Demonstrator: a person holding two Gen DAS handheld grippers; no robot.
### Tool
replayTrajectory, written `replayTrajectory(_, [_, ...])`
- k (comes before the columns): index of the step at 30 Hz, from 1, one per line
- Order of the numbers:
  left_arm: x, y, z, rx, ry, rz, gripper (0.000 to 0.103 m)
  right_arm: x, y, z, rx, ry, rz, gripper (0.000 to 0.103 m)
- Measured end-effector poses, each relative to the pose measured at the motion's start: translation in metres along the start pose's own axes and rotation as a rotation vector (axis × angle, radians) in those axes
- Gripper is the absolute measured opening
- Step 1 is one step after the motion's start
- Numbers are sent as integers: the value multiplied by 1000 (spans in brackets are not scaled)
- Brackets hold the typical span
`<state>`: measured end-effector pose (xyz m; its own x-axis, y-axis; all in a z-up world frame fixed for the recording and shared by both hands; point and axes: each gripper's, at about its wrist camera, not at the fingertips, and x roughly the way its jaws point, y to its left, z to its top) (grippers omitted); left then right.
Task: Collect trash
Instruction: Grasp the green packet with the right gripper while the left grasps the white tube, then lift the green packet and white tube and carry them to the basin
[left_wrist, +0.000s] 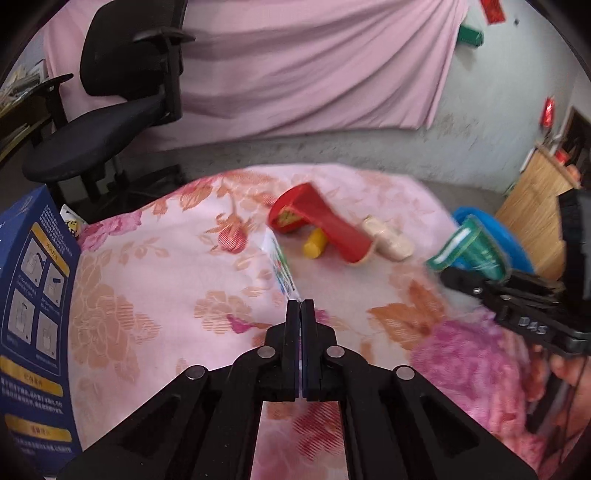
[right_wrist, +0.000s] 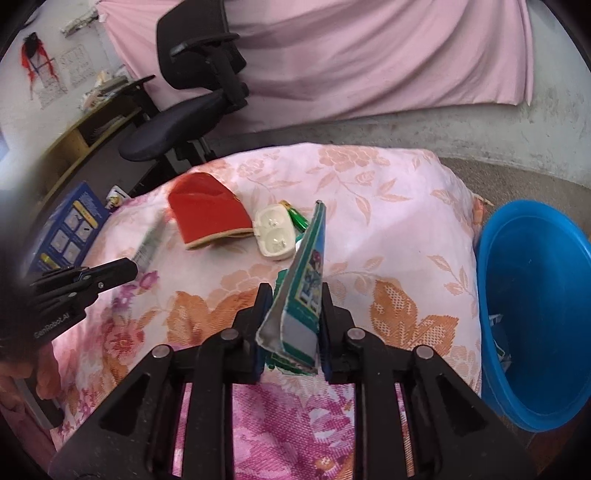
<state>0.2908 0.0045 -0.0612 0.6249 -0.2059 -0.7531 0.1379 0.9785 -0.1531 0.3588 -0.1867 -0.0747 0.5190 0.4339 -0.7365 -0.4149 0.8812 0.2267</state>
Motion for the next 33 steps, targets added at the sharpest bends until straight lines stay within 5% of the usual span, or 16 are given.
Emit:
replayTrajectory(8, [0,3,1,-35,24,13,0,-6,0,0,11,-38,12,46])
replayTrajectory(16, [-18,-3,-6,2,-54,35,0,-17,3,-2,-13,-97,24,46])
replayTrajectory(23, [-51,-16,-3,23,-252,0,0,-49,10,-8,-49,-269,7,46])
replayTrajectory(33, [-102,-73,1,177,-547,-8,0,-105,2,-20,-34,-555,-50,46])
